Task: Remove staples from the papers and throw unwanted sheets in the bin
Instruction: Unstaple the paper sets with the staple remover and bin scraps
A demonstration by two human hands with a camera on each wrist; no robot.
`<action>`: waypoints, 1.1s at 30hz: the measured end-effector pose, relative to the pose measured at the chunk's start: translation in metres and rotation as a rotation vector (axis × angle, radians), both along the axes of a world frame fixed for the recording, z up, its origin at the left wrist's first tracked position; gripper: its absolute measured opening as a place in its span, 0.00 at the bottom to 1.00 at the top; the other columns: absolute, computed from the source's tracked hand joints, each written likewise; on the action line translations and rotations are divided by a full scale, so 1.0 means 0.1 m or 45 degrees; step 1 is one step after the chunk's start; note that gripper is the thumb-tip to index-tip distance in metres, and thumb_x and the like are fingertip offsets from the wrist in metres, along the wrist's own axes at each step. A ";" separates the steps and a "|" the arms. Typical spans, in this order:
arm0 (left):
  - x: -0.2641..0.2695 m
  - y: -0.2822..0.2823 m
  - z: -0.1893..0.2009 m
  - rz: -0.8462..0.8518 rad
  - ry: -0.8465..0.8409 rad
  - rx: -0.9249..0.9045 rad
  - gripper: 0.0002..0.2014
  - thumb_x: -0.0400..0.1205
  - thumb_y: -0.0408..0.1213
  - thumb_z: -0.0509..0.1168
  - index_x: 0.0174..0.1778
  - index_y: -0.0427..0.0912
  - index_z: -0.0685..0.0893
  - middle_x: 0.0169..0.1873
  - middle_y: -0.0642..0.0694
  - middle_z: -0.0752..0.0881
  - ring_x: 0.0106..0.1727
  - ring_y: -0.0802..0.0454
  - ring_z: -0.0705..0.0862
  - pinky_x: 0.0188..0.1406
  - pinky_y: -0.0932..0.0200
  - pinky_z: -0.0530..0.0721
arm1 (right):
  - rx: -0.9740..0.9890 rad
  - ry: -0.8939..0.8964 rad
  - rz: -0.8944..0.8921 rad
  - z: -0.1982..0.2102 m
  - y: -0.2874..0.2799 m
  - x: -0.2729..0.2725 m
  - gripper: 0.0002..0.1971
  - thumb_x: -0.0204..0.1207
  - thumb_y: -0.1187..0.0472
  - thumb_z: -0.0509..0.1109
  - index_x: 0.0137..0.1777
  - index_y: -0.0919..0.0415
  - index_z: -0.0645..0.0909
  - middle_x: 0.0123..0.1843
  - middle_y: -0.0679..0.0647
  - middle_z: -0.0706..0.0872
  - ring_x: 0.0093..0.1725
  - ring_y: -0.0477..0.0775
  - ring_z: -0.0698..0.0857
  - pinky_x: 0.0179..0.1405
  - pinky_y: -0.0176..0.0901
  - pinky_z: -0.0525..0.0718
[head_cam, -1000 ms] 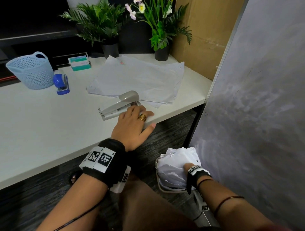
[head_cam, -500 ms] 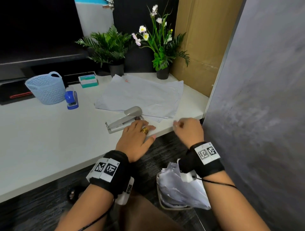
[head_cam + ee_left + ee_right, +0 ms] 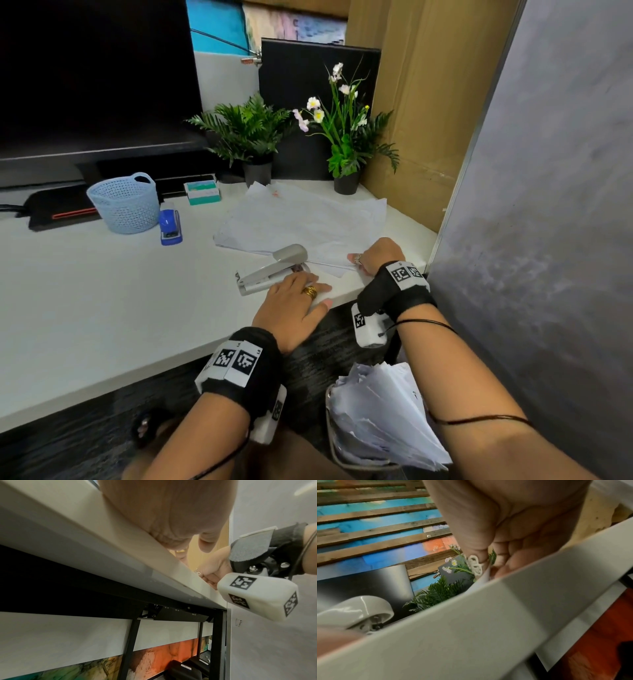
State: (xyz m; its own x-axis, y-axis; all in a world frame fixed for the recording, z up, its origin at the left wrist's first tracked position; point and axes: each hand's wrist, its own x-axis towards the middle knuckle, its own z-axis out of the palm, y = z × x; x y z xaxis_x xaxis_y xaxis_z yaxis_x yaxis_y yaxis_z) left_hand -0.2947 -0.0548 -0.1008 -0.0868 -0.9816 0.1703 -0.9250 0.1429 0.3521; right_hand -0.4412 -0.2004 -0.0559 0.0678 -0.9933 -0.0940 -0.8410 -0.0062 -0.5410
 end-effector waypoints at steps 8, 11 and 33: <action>0.01 0.00 0.00 -0.015 0.032 -0.008 0.21 0.86 0.53 0.47 0.74 0.57 0.70 0.76 0.54 0.66 0.78 0.56 0.57 0.77 0.55 0.55 | -0.045 -0.391 -0.093 0.02 0.02 -0.02 0.17 0.79 0.61 0.63 0.30 0.55 0.62 0.32 0.51 0.72 0.51 0.64 0.81 0.57 0.50 0.76; 0.01 0.00 0.00 -0.017 0.052 -0.017 0.21 0.86 0.53 0.48 0.74 0.57 0.71 0.75 0.55 0.66 0.78 0.57 0.58 0.77 0.55 0.56 | 0.042 -0.533 -0.165 0.11 0.03 -0.04 0.15 0.78 0.62 0.64 0.30 0.59 0.68 0.33 0.57 0.75 0.45 0.65 0.81 0.62 0.56 0.80; 0.02 -0.01 -0.02 -0.012 0.057 -0.051 0.20 0.86 0.53 0.49 0.72 0.58 0.72 0.74 0.55 0.68 0.77 0.57 0.59 0.76 0.55 0.57 | -0.056 -1.432 0.039 0.66 0.21 0.23 0.20 0.79 0.81 0.54 0.64 0.64 0.75 0.56 0.57 0.82 0.55 0.59 0.81 0.42 0.50 0.87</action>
